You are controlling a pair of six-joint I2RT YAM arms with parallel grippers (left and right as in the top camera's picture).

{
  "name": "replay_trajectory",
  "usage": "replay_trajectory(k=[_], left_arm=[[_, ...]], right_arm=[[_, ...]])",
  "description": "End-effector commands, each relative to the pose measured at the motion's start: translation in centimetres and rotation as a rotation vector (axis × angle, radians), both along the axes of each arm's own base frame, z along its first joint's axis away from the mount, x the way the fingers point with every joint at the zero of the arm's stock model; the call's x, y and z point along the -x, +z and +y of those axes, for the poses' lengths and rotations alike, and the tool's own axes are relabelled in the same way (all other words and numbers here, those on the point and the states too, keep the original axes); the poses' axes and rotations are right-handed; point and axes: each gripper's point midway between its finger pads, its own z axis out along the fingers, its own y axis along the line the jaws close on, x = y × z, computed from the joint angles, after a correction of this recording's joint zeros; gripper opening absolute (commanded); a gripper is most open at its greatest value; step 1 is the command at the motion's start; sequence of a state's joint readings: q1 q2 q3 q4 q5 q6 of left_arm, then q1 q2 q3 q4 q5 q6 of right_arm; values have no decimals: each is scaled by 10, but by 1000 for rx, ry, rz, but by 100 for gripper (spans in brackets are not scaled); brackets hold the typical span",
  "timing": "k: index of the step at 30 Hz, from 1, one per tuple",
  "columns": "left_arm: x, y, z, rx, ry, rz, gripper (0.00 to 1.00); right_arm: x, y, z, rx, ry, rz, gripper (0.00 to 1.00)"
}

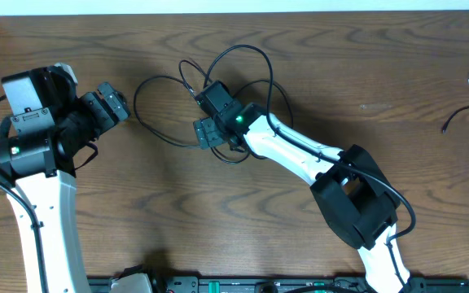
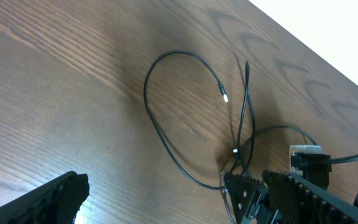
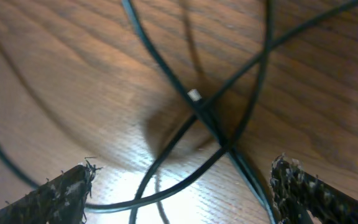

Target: Untangle cables

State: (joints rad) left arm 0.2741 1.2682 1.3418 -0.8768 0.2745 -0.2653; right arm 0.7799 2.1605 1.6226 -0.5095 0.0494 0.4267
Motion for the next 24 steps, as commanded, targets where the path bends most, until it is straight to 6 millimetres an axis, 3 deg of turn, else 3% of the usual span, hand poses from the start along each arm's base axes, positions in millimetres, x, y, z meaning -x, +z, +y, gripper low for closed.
replay_trajectory(k=[1, 18, 24], left_arm=[[1, 1, 2, -2, 10, 7, 98], [10, -7, 0, 12, 10, 55, 98], [11, -8, 0, 14, 10, 61, 98]], right_arm=[[-7, 3, -8, 16, -81, -38, 89], [-15, -53, 0, 27, -92, -24, 87], [-16, -57, -1, 34, -94, -23, 80]])
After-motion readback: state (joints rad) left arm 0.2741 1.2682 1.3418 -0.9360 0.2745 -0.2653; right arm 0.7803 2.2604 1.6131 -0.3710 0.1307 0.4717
